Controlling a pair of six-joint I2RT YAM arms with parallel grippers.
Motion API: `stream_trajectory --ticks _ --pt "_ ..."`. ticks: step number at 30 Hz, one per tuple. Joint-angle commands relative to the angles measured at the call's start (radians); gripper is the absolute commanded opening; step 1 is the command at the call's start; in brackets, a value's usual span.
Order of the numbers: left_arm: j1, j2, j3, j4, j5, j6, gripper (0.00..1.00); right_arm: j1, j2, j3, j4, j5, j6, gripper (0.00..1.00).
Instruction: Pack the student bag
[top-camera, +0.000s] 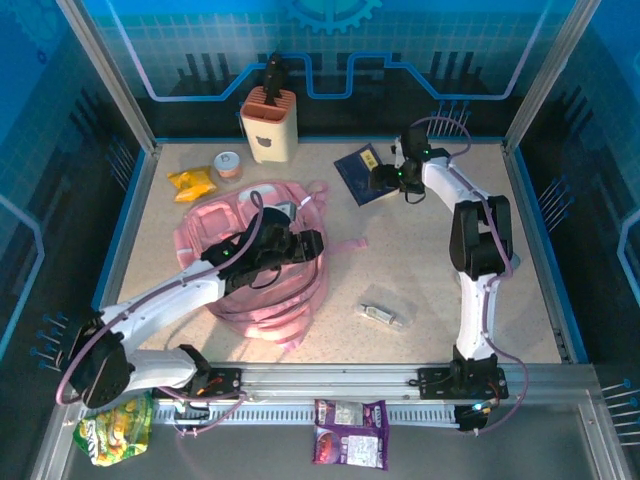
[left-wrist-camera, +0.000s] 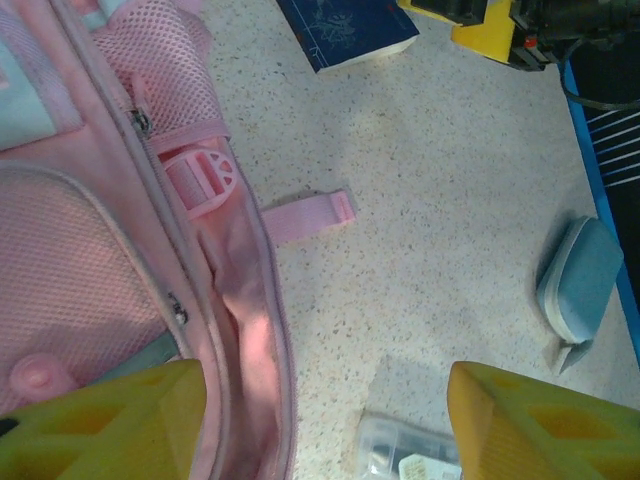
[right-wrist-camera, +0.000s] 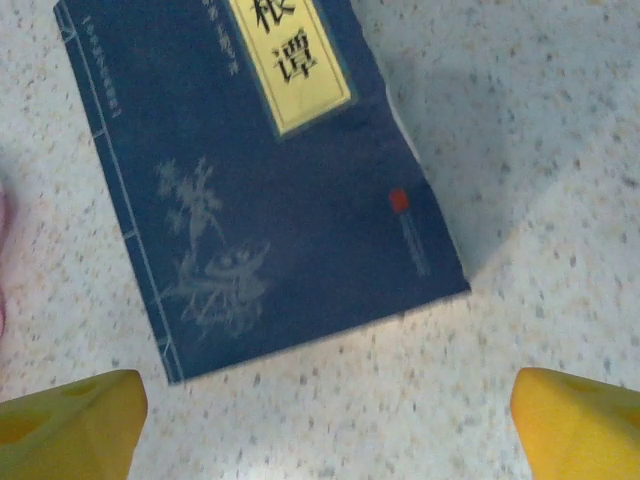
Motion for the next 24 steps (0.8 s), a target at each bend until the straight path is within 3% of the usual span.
stream_trajectory --ticks 1,14,18,24 --pt "-0.005 0.034 0.041 0.097 0.019 -0.053 0.66 -0.008 0.091 0.121 -0.109 -0.022 -0.022 0.91" --pt "-0.005 0.128 0.079 0.142 0.013 -0.077 0.69 -0.009 0.272 0.315 -0.222 -0.037 -0.030 0.83" --pt "-0.005 0.134 0.083 0.138 0.011 -0.084 0.70 0.012 0.250 0.284 -0.261 0.074 -0.012 0.75" --pt "-0.007 0.127 0.078 0.138 0.015 -0.094 0.70 0.021 0.138 0.103 -0.203 0.079 0.023 0.57"
